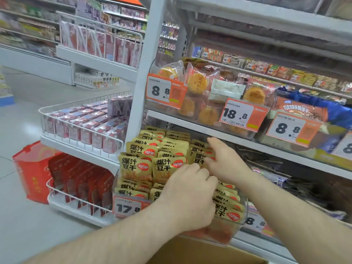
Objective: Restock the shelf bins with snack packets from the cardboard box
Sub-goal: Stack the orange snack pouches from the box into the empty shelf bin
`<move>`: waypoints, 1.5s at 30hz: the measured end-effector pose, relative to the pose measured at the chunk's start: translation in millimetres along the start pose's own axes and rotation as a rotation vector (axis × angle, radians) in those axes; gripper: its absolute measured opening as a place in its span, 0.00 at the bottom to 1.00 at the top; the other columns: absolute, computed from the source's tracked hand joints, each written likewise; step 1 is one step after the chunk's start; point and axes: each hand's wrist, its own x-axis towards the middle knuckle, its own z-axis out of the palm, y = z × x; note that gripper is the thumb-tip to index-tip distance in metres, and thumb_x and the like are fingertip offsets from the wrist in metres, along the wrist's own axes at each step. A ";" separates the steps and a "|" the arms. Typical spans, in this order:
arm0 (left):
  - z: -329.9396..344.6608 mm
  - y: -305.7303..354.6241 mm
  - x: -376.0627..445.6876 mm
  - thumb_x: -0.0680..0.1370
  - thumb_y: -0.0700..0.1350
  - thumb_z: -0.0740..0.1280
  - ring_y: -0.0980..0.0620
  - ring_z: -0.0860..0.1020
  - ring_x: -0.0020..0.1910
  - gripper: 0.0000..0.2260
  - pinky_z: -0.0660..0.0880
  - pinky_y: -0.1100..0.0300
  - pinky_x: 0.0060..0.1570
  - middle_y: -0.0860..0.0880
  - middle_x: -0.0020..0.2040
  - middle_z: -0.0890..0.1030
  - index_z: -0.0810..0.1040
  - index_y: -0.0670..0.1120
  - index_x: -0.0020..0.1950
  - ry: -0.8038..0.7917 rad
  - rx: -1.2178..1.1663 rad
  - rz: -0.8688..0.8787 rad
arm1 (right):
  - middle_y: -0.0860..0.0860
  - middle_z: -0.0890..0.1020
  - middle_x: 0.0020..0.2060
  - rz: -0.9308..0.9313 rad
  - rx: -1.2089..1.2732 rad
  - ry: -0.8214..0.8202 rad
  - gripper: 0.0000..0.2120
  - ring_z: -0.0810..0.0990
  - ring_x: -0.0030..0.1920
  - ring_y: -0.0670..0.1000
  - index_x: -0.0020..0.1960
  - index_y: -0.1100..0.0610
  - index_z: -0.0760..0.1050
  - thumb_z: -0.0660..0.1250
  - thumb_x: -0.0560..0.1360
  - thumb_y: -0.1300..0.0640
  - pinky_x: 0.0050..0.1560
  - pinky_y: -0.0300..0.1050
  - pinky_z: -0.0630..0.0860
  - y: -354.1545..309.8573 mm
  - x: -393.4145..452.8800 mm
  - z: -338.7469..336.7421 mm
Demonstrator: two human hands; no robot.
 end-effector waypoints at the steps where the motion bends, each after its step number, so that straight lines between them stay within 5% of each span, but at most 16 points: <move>1: -10.3 -13.8 -5.4 0.68 0.48 0.59 0.44 0.76 0.42 0.13 0.77 0.51 0.45 0.47 0.40 0.79 0.79 0.44 0.45 0.130 -0.024 -0.001 | 0.54 0.66 0.75 -0.012 0.036 0.041 0.27 0.63 0.75 0.51 0.77 0.59 0.62 0.63 0.80 0.57 0.72 0.38 0.56 -5.2 -3.4 -0.7; 3: -29.8 -48.5 -6.5 0.68 0.48 0.56 0.43 0.77 0.42 0.14 0.76 0.51 0.42 0.47 0.39 0.79 0.79 0.44 0.43 0.212 0.012 -0.110 | 0.52 0.69 0.74 -0.027 0.104 0.067 0.24 0.67 0.73 0.51 0.76 0.57 0.65 0.61 0.81 0.52 0.72 0.42 0.60 -23.6 -4.4 -0.6; 7: -45.6 -114.6 8.5 0.82 0.54 0.52 0.46 0.70 0.67 0.19 0.65 0.51 0.67 0.47 0.65 0.76 0.74 0.47 0.65 -0.184 0.106 -0.428 | 0.53 0.54 0.79 -0.173 -0.039 -0.087 0.31 0.51 0.79 0.51 0.80 0.57 0.51 0.52 0.83 0.43 0.78 0.49 0.47 -69.0 8.1 9.7; 11: -29.9 -130.6 3.1 0.84 0.59 0.45 0.47 0.51 0.80 0.27 0.49 0.47 0.77 0.48 0.81 0.54 0.55 0.47 0.80 -0.499 0.039 -0.429 | 0.54 0.49 0.80 -0.193 -0.251 -0.254 0.32 0.46 0.80 0.52 0.81 0.57 0.47 0.45 0.83 0.40 0.78 0.51 0.42 -71.6 14.0 26.2; 13: -28.1 -128.8 0.4 0.84 0.59 0.44 0.49 0.49 0.80 0.28 0.47 0.50 0.78 0.48 0.82 0.50 0.50 0.47 0.81 -0.529 0.021 -0.428 | 0.54 0.50 0.80 -0.182 -0.265 -0.295 0.32 0.47 0.79 0.52 0.80 0.58 0.48 0.45 0.83 0.41 0.78 0.50 0.44 -68.0 17.0 27.4; 17: -35.7 -135.8 20.7 0.85 0.54 0.45 0.44 0.64 0.73 0.23 0.59 0.49 0.73 0.42 0.74 0.68 0.68 0.44 0.72 -0.474 -0.057 -0.461 | 0.53 0.53 0.80 -0.095 -0.097 -0.303 0.29 0.50 0.79 0.51 0.80 0.57 0.53 0.46 0.84 0.43 0.78 0.51 0.46 -70.0 39.3 19.1; 21: -22.5 -146.0 39.4 0.85 0.51 0.44 0.42 0.55 0.78 0.24 0.52 0.50 0.76 0.39 0.79 0.57 0.59 0.40 0.78 -0.579 -0.065 -0.487 | 0.56 0.54 0.79 -0.047 -0.133 -0.341 0.28 0.53 0.78 0.55 0.79 0.60 0.52 0.45 0.84 0.46 0.77 0.53 0.52 -73.1 54.7 26.7; 29: -8.4 -157.4 55.3 0.83 0.53 0.44 0.41 0.56 0.77 0.26 0.53 0.44 0.76 0.41 0.78 0.59 0.58 0.43 0.78 -0.577 0.012 -0.545 | 0.57 0.66 0.73 0.101 -0.139 -0.312 0.23 0.66 0.72 0.62 0.75 0.54 0.63 0.49 0.81 0.55 0.70 0.60 0.64 -76.8 81.5 29.3; 32: -7.4 -157.7 61.3 0.74 0.55 0.41 0.38 0.61 0.75 0.34 0.58 0.41 0.74 0.39 0.77 0.61 0.61 0.42 0.77 -0.674 -0.061 -0.582 | 0.58 0.70 0.70 0.175 -0.056 -0.349 0.20 0.70 0.69 0.62 0.68 0.58 0.70 0.51 0.79 0.61 0.67 0.60 0.68 -72.9 93.1 40.0; 34: -6.6 -161.3 65.5 0.71 0.57 0.39 0.37 0.61 0.75 0.38 0.58 0.40 0.73 0.39 0.77 0.62 0.63 0.43 0.76 -0.706 -0.066 -0.567 | 0.58 0.69 0.72 0.160 -0.066 -0.369 0.23 0.69 0.69 0.60 0.70 0.58 0.68 0.47 0.80 0.54 0.68 0.56 0.68 -69.7 92.8 34.7; 38: -11.7 -152.6 64.9 0.80 0.63 0.42 0.42 0.54 0.79 0.32 0.50 0.41 0.76 0.45 0.81 0.56 0.55 0.48 0.81 -0.633 -0.038 -0.575 | 0.55 0.72 0.70 0.207 -0.105 -0.239 0.24 0.71 0.67 0.58 0.69 0.53 0.67 0.45 0.81 0.44 0.62 0.56 0.66 -51.3 82.6 23.1; 45: -15.2 -132.2 63.4 0.81 0.63 0.39 0.44 0.47 0.80 0.32 0.43 0.40 0.76 0.47 0.82 0.49 0.50 0.50 0.82 -0.673 -0.033 -0.566 | 0.53 0.71 0.72 0.244 0.002 -0.273 0.30 0.69 0.69 0.60 0.69 0.47 0.68 0.43 0.76 0.35 0.69 0.62 0.62 -44.5 71.8 20.0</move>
